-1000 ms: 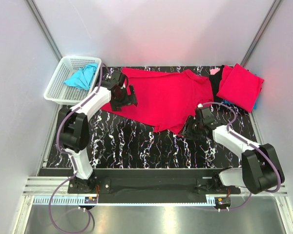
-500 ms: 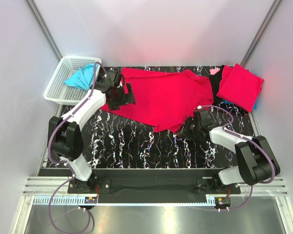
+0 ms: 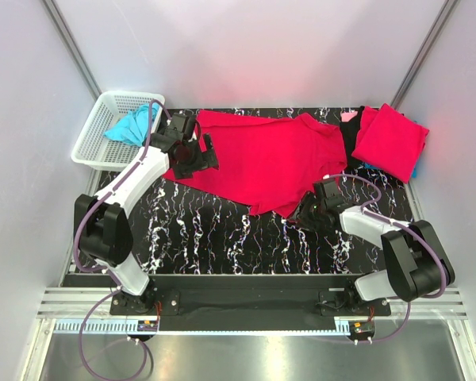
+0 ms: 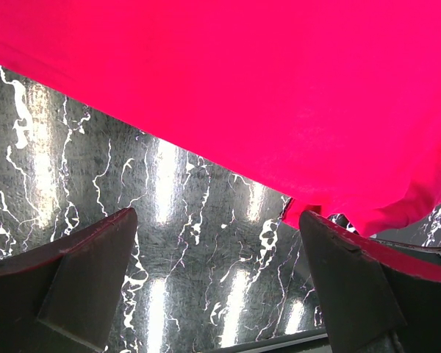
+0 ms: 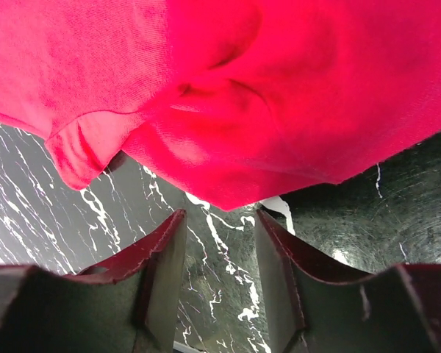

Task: Fold and stack the t-shirts
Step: Flatten the tshirt out, then fold the tshirt

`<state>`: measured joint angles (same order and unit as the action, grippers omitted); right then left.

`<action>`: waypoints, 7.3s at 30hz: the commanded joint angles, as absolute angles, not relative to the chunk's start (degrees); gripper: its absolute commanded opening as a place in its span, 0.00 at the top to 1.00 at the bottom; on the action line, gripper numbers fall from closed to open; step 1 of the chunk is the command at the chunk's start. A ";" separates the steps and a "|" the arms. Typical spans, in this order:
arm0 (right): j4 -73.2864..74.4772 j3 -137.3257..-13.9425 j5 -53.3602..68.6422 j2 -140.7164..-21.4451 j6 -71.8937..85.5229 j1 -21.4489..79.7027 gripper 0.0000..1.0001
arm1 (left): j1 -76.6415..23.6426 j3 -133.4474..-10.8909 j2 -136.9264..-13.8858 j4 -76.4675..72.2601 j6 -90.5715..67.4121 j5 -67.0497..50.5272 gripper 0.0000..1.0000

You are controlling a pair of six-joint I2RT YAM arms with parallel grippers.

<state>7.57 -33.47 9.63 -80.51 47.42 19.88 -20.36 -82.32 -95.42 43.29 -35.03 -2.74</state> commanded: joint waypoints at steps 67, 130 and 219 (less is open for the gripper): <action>36.92 -30.23 9.16 -52.37 41.75 29.52 0.58 | -22.94 -67.94 -76.47 45.97 -34.89 -0.18 0.01; 27.68 -41.13 -16.43 -81.30 47.29 47.37 0.59 | -23.03 -64.60 -74.36 45.53 -34.28 1.32 0.01; 44.65 -48.78 -20.74 -84.29 55.37 47.72 1.00 | -22.85 -64.25 -71.37 47.37 -33.39 3.95 0.01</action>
